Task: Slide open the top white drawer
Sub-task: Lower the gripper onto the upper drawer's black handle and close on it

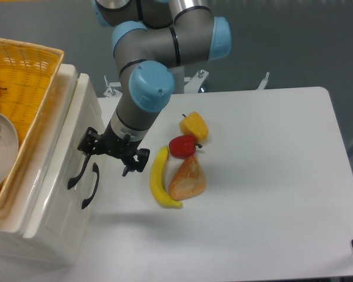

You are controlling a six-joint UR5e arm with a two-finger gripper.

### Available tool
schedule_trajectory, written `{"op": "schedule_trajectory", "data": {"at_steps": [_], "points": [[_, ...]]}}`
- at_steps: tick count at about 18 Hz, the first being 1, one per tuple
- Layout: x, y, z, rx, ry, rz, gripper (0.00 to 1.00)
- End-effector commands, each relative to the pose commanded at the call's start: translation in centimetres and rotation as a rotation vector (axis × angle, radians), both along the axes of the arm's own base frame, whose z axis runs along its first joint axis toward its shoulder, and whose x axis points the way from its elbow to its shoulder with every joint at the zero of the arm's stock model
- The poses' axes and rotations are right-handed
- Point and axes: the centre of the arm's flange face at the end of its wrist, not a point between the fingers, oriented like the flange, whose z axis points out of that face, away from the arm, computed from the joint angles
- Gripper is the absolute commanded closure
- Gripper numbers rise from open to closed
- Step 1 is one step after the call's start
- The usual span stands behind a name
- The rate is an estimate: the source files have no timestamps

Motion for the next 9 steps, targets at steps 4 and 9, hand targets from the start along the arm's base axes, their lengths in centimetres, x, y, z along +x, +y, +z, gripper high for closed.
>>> {"op": "schedule_trajectory", "data": {"at_steps": [4,9], "points": [[0.3,0.1,-0.2,-0.004,-0.003,-0.003,0.05],[1.2,0.6,-0.5,-0.011,-0.007,-0.013,0.05]]}}
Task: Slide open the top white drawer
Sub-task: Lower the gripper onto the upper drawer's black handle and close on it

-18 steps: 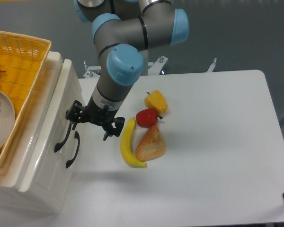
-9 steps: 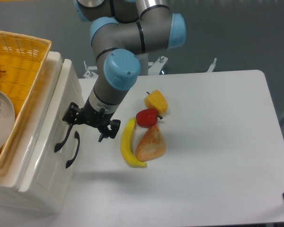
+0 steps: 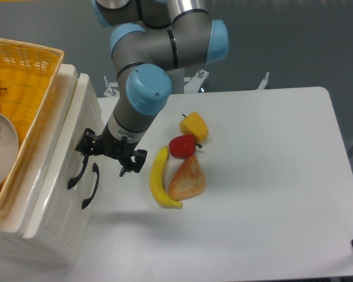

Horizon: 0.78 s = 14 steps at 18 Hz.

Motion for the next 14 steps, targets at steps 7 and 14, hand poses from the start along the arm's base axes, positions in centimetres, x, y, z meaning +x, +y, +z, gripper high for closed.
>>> {"op": "schedule_trajectory", "data": {"at_steps": [7,14], "points": [[0.32,0.34,-0.42,-0.003,-0.002,-0.006,0.05],[0.33,0.34,-0.08,-0.002,-0.004,0.006,0.15]]}}
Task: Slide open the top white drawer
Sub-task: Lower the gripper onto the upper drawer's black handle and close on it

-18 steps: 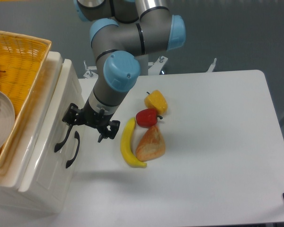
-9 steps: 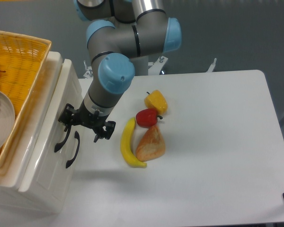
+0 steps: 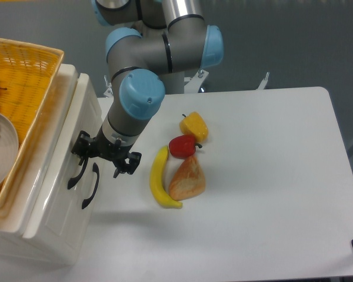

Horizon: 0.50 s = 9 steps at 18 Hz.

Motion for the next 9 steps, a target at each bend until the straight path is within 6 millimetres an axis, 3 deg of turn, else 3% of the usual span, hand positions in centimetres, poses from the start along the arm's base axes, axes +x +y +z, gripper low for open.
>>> {"op": "schedule_trajectory", "data": {"at_steps": [9], "points": [[1.01,0.20,0.55,-0.004,-0.003,0.012,0.23]]}}
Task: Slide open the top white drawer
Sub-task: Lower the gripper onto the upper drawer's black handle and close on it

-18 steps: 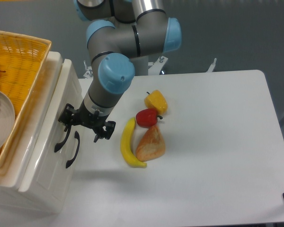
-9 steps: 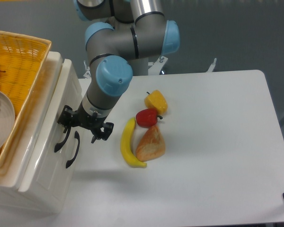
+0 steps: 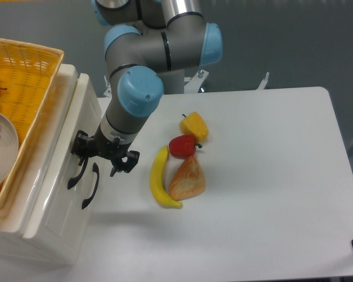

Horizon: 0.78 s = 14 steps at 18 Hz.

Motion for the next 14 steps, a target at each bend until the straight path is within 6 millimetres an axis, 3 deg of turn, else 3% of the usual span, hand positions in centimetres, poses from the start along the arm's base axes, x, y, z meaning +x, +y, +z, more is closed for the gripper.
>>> {"op": "schedule_trajectory", "data": {"at_steps": [14], "points": [[0.04,0.07,-0.06,0.001,-0.009,0.005,0.43]]}}
